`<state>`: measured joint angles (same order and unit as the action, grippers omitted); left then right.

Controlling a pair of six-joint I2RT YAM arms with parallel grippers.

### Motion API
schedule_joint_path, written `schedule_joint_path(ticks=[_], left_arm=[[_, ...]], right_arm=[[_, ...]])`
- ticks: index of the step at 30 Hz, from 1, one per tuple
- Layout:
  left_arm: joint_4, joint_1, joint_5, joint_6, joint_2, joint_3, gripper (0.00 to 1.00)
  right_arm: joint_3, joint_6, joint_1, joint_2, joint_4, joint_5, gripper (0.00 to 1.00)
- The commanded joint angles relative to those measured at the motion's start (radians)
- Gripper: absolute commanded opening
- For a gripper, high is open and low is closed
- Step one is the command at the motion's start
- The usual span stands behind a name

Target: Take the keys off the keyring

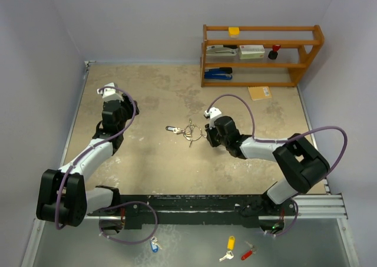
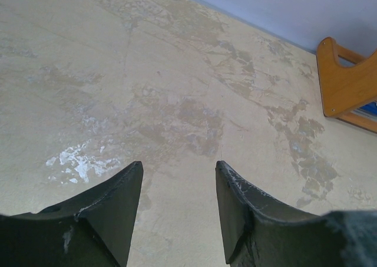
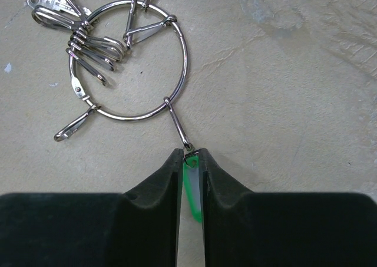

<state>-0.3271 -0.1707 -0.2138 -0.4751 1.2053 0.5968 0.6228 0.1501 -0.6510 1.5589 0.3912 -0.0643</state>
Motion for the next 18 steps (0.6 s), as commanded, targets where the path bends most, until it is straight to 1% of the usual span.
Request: schedule_joint_path(ticks=[1,3,9,13,14,15,16,18], left_arm=[[-0.039,-0.001,-0.012,0.015,-0.003,0.023,0.5],[-0.038,-0.001,-0.015,0.015,-0.006,0.021,0.5],[-0.036,-0.001,-0.018,0.016,-0.018,0.018,0.49],[-0.035,-0.001,-0.019,0.016,-0.02,0.018,0.49],[-0.035,-0.001,-0.018,0.015,-0.019,0.018,0.49],[-0.035,-0.001,-0.018,0.016,-0.018,0.018,0.49],[-0.035,-0.001,-0.018,0.014,-0.017,0.018,0.49],[-0.036,-0.001,-0.018,0.014,-0.016,0.019,0.49]], right_arm=[[0.043,0.004,-0.004,0.01,0.003,-0.02,0.17],[0.049,0.005,-0.005,0.016,-0.008,-0.036,0.15],[0.062,-0.004,-0.004,0.035,-0.025,-0.042,0.17],[0.06,-0.003,-0.005,0.036,-0.02,-0.047,0.16],[0.06,-0.002,-0.005,0.037,-0.02,-0.049,0.13],[0.061,-0.001,-0.005,0.038,-0.021,-0.052,0.04],[0.063,0.003,-0.005,0.037,-0.024,-0.057,0.0],[0.064,0.003,-0.005,0.025,-0.02,-0.076,0.0]])
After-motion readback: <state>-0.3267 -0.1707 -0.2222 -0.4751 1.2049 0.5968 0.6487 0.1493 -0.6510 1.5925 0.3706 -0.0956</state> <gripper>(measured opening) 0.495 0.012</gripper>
